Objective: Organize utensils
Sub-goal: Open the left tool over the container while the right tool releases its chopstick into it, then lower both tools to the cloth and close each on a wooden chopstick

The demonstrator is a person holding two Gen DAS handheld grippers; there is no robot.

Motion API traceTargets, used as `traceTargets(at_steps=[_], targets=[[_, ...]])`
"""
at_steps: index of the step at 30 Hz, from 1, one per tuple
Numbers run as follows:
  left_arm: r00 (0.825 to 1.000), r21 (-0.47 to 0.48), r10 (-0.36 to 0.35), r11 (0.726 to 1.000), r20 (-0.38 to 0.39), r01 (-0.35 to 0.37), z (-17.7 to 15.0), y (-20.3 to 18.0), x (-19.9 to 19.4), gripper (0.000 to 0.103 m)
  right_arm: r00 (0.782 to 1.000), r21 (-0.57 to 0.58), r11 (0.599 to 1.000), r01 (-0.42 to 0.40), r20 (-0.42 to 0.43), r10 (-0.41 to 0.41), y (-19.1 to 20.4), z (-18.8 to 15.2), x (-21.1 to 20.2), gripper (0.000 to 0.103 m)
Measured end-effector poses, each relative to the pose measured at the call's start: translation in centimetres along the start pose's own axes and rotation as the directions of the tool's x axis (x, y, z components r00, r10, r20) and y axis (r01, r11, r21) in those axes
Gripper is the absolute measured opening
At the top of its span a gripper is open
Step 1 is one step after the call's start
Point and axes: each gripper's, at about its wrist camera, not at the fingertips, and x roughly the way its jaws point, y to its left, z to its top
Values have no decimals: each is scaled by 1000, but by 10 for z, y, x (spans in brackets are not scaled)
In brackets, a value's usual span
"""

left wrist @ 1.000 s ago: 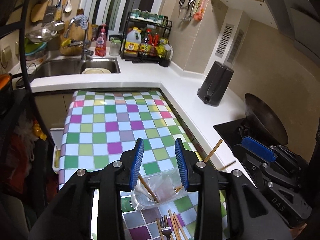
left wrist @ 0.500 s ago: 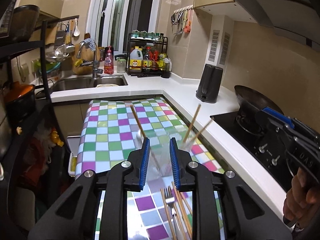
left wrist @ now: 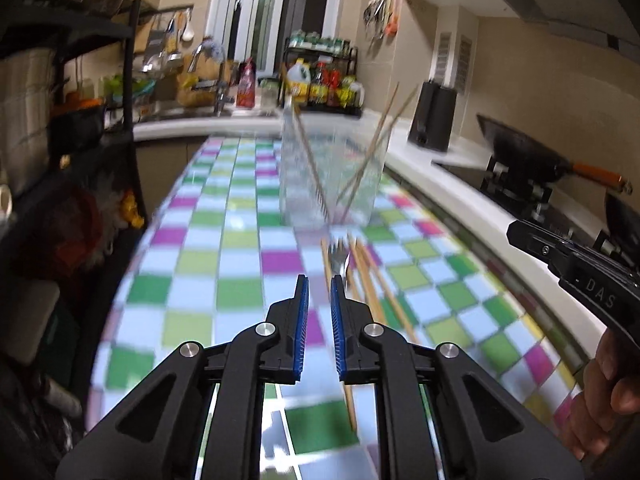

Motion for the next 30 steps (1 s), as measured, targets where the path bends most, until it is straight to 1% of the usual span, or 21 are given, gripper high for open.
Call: traceTargets(at_steps=[3, 5, 6, 8, 11, 14, 17, 22, 25, 27, 28, 30], targets=[[998, 3, 19, 1000, -64, -18, -29, -5, 8, 12, 998, 46, 999, 13, -62, -10, -3, -43, 8, 7], [996, 8, 8, 1000, -93, -8, -43, -8, 10, 14, 994, 50, 999, 16, -107, -11, -2, -64, 14, 8], [995, 21, 12, 1000, -98, -10, -47, -9, 10, 21, 991, 46, 999, 7, -133, -1, -1, -73, 18, 8], [996, 28, 12, 1000, -91, -9, -50, -9, 9, 27, 987, 36, 999, 1, -161, 5, 2, -83, 23, 8], [993, 14, -5, 1000, -116, 6, -50, -5, 15, 27, 981, 31, 999, -22, -190, 28, 6, -89, 28, 10], [990, 11, -17, 1000, -141, 19, -57, -8, 18, 26, 978, 18, 999, -41, -203, 44, 12, -89, 31, 10], [989, 15, -19, 1000, -146, 22, -60, -11, 20, 26, 976, 11, 999, -52, -212, 54, 16, -89, 34, 10], [987, 25, -8, 1000, -161, 12, -63, -15, 25, 26, 970, 2, 999, -55, -237, 53, 19, -92, 40, 10], [987, 38, 0, 999, -160, 6, -63, -19, 26, 26, 966, -6, 998, -57, -253, 54, 19, -94, 44, 15], [987, 45, 7, 999, -158, 0, -63, -21, 26, 26, 964, -12, 998, -56, -260, 51, 20, -95, 45, 15], [987, 53, 15, 999, -157, -7, -63, -22, 26, 25, 963, -15, 998, -55, -264, 49, 20, -96, 46, 15], [987, 66, 34, 997, -155, -24, -63, -23, 27, 18, 964, -28, 998, -49, -264, 40, 22, -97, 47, 15]])
